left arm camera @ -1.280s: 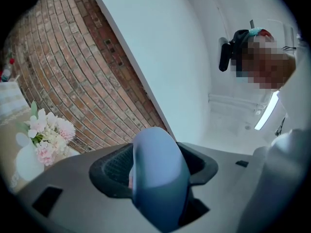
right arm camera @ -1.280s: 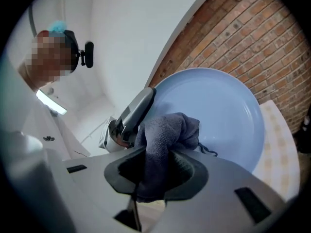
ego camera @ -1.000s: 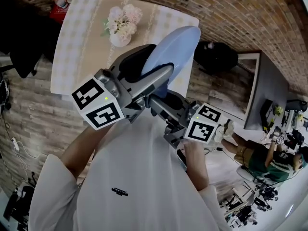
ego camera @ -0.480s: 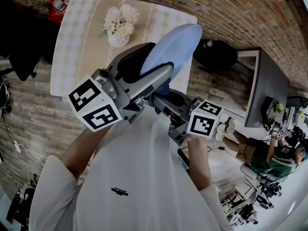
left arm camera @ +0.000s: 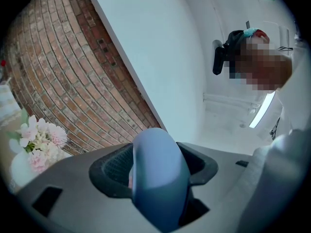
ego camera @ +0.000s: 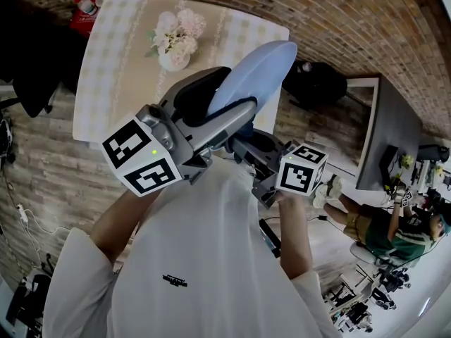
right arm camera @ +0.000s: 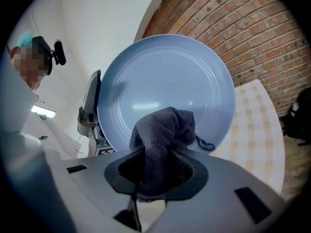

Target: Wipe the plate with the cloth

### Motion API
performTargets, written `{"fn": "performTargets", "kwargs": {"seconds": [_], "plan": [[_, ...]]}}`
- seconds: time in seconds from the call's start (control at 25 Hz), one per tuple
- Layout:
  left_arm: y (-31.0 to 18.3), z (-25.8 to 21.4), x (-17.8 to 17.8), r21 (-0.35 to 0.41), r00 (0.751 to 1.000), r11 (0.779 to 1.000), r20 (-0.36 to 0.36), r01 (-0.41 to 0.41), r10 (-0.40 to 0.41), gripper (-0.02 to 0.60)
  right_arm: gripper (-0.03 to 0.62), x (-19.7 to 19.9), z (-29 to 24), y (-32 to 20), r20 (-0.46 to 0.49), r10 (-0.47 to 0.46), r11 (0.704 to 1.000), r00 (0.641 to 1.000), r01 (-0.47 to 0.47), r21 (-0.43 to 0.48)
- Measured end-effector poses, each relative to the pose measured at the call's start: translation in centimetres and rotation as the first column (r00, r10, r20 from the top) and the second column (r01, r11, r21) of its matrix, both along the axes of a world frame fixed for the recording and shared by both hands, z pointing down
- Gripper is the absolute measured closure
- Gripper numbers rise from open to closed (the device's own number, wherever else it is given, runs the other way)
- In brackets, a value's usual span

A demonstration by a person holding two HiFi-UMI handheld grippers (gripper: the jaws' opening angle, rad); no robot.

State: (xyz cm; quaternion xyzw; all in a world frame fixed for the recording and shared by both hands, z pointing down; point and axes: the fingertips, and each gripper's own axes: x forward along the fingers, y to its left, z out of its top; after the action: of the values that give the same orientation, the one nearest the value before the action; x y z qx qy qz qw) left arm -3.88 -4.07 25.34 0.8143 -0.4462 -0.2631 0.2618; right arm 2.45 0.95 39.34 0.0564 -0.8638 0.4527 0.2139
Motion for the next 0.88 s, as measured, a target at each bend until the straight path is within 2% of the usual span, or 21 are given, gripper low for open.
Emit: {"fn": "performTargets", "kwargs": {"seconds": [0.32, 0.52, 0.68, 0.88], "plan": [[-0.2, 0.2, 0.5, -0.006, 1.0, 1.0, 0.027, -0.007, 0.007, 0.308, 0.47, 0.7, 1.6, -1.6, -0.073, -0.01, 0.999, 0.997, 0.013, 0.044], [-0.4, 0.4, 1.0, -0.017, 0.999, 1.0, 0.038, -0.01, 0.011, 0.308, 0.47, 1.5, 2.8, -3.1, -0.138, -0.025, 0.991, 0.99, 0.043, 0.126], [-0.4, 0.6, 1.1, -0.022, 0.999, 1.0, 0.048, -0.015, 0.016, 0.307, 0.47, 1.7, 3.6, -4.2, -0.196, -0.057, 0.961, 0.979, 0.107, 0.257], [-0.6, 0.6, 0.5, -0.022, 0.999, 1.0, 0.03, -0.013, 0.013, 0.307, 0.47, 2.0, 3.6, -6.3, -0.209, -0.061, 0.912, 0.976, 0.139, 0.385]]}}
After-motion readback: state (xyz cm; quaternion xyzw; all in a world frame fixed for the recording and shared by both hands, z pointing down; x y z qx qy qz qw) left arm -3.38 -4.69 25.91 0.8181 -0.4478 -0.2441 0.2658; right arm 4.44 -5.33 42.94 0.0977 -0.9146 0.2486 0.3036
